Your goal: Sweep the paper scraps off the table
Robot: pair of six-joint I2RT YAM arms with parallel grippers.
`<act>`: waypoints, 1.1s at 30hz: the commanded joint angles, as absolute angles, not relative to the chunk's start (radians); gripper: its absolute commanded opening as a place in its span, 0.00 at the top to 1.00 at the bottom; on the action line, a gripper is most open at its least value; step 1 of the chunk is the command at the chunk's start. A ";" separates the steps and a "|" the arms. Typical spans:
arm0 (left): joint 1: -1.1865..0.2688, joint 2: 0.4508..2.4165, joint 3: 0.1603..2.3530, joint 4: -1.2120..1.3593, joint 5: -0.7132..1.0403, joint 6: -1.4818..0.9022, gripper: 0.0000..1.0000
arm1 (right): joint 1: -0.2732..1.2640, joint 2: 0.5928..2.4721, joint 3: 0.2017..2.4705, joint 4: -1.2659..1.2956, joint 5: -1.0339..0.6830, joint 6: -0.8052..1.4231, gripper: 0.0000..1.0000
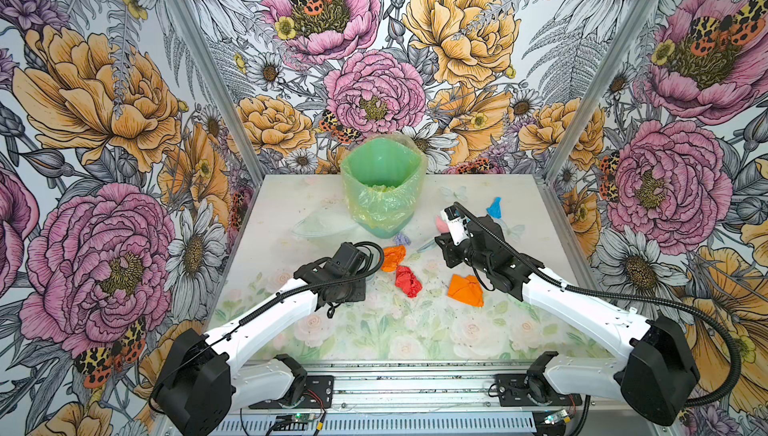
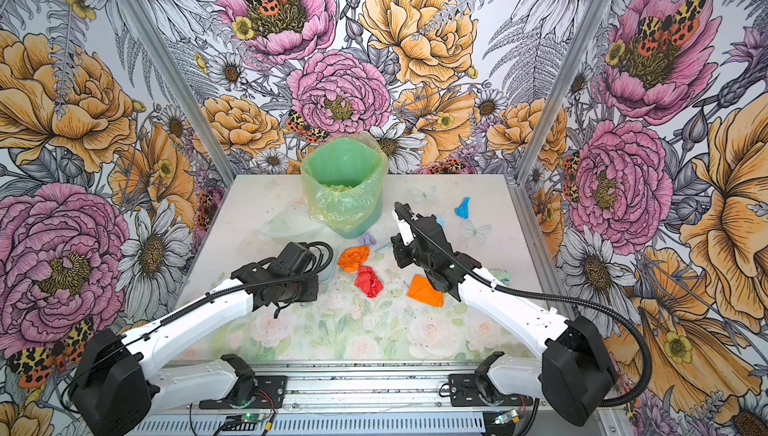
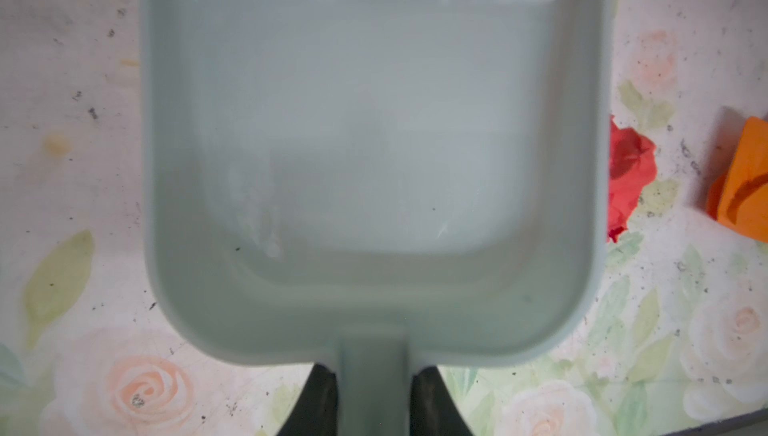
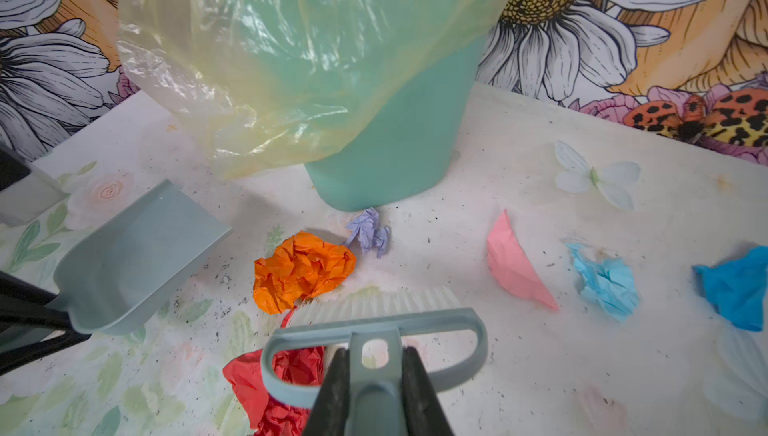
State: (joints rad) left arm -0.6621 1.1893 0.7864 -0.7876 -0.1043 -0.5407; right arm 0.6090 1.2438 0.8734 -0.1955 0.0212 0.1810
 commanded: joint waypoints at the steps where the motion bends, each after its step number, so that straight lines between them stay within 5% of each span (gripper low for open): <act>1: -0.728 1.196 0.791 -0.834 -0.142 -0.610 0.85 | 0.606 1.211 0.897 -0.266 0.076 0.238 1.00; 22: -0.952 1.051 0.718 -0.985 -0.117 -0.780 0.85 | 0.639 1.234 0.882 -0.283 0.235 0.362 1.00; 33: -1.049 1.153 0.741 -0.989 -0.106 -0.757 0.85 | 0.708 1.281 0.898 -0.291 0.286 0.347 1.00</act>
